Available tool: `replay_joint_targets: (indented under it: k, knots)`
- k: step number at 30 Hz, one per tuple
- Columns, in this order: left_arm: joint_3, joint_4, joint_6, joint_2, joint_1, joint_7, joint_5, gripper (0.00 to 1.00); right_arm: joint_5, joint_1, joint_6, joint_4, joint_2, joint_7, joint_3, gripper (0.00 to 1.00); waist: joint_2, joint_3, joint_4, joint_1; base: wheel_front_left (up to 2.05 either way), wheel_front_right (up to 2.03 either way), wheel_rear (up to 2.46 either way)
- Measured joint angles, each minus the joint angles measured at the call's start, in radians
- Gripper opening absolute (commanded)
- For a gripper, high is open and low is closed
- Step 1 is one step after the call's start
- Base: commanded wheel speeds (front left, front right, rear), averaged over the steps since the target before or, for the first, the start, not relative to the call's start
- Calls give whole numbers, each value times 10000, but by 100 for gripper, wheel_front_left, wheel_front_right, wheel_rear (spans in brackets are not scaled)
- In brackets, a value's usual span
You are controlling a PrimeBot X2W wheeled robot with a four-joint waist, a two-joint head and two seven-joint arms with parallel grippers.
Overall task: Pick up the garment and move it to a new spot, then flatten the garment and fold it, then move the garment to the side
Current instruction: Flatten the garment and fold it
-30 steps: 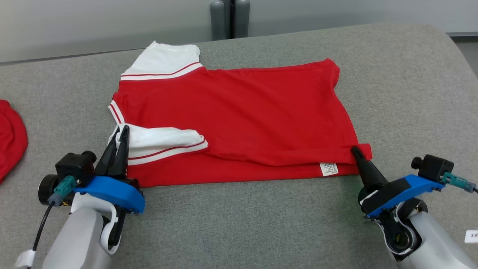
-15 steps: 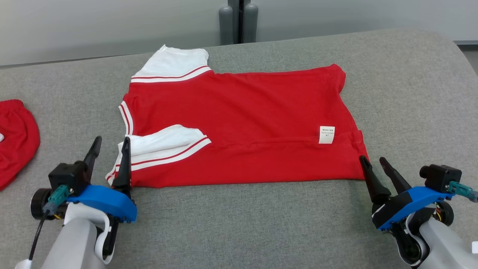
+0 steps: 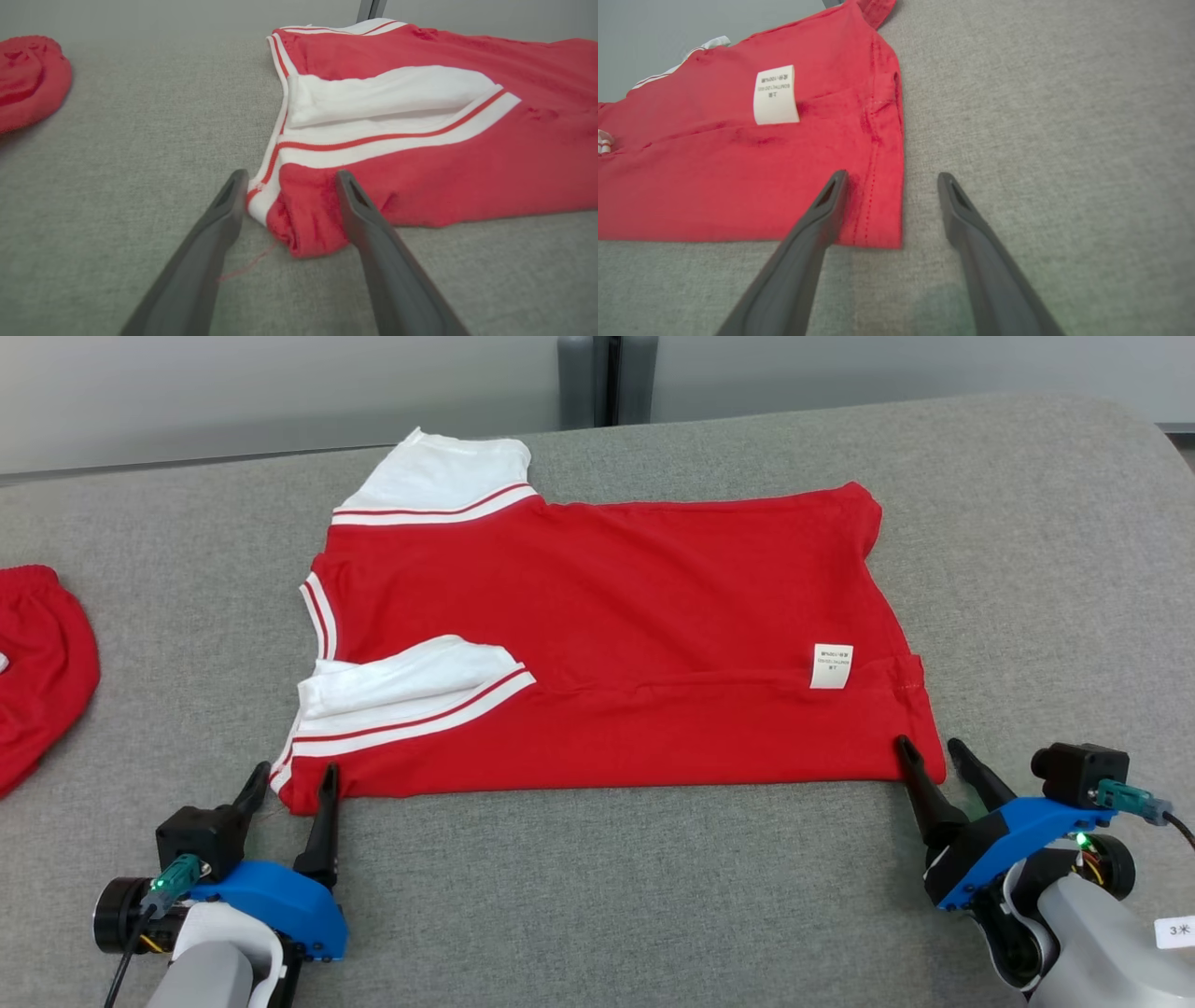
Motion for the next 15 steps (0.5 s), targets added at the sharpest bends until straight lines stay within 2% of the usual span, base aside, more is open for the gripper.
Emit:
replay_joint_targets:
  k: [6,7,8,10,11,15]
  knots:
    - [-234,844,0,4,-365,-44,-178,100,-50,-403,0,554,169,8,332,100,-2,91,-50,-1,0,0,0]
    - [-278,913,0,4,-430,-44,-224,83,-52,-460,0,631,199,-4,374,100,-3,104,-53,-1,0,0,0]
    - [-420,1145,0,-8,-542,-56,-422,83,33,-541,-2,777,282,-8,472,100,-3,105,-44,-1,0,0,0]
    - [-518,1239,0,-19,-611,-58,-468,29,58,-575,-6,802,293,-12,533,4,-3,84,-24,-1,0,0,0]
    - [-602,1317,0,-29,-661,-58,-541,0,119,-594,-15,815,314,-31,591,0,-3,64,-8,-1,0,0,0]
    - [-911,1461,-21,-84,-795,-48,-825,0,286,-600,-12,815,428,-104,825,0,-3,-41,34,-1,0,0,0]
